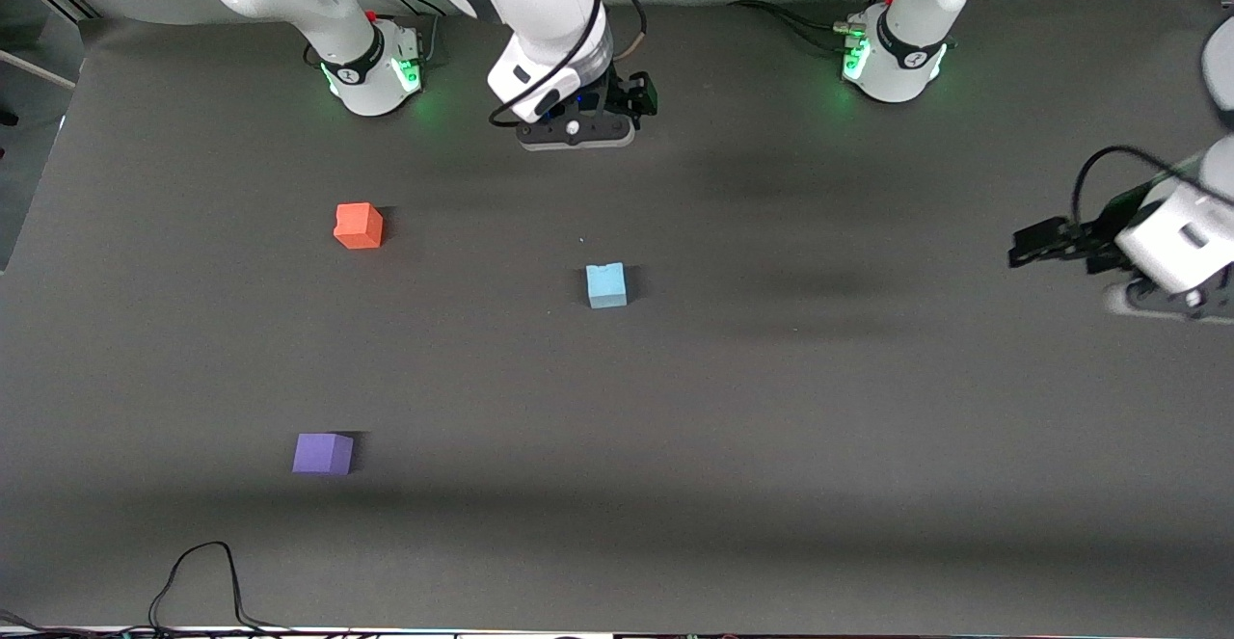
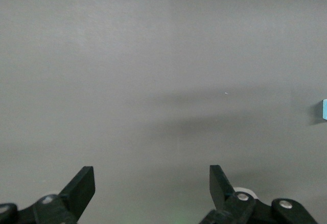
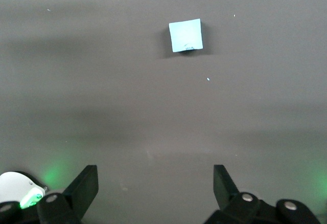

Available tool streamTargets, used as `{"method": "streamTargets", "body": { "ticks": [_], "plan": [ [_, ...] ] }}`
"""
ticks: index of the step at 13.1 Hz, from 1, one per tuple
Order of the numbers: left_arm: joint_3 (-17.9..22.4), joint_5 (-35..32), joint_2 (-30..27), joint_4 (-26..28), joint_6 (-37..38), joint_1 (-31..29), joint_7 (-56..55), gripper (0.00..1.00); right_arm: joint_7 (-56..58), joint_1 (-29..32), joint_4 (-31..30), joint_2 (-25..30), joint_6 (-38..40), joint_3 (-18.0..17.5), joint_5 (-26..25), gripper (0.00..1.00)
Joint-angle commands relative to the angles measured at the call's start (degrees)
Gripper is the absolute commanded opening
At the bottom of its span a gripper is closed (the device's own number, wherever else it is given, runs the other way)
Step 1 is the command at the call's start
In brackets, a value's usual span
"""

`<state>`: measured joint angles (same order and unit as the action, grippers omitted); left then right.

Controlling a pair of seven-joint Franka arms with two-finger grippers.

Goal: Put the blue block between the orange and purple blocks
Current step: 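Lower the right gripper over the blue block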

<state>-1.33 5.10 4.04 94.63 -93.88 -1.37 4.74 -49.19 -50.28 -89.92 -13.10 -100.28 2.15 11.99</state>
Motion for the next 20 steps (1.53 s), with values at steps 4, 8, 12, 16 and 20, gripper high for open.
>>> {"method": "streamTargets", "body": {
  "ticks": [4, 8, 12, 16, 20],
  "plan": [
    [-0.69, -2.28, -5.8, -0.05, 4.66, 0.05, 0.27, 1.0, 4.18, 0.79, -1.56, -7.27, -7.35, 1.09, 1.55, 1.0],
    [5.88, -3.25, -5.8, -2.43, 6.77, 7.25, 0.35, 1.0, 8.67, 1.94, -2.19, -18.33, -18.87, 3.02, -0.91, 1.0],
    [4.42, -6.58, -6.85, -1.73, 6.34, 6.65, 0.88, 1.0, 8.67, 2.03, -1.84, -27.05, -30.21, 3.73, -1.0, 1.0],
    [4.67, -7.2, -6.86, -1.29, 6.52, 6.65, 4.31, 1.0, 8.23, 1.06, -2.02, -30.22, -32.7, 3.73, -1.0, 1.0],
    [4.76, -6.59, -7.03, -1.29, 6.6, 6.56, 4.66, 1.0, 8.85, 0.27, -3.25, -30.23, -32.52, 3.73, -1.09, 0.73]
  ]
}}
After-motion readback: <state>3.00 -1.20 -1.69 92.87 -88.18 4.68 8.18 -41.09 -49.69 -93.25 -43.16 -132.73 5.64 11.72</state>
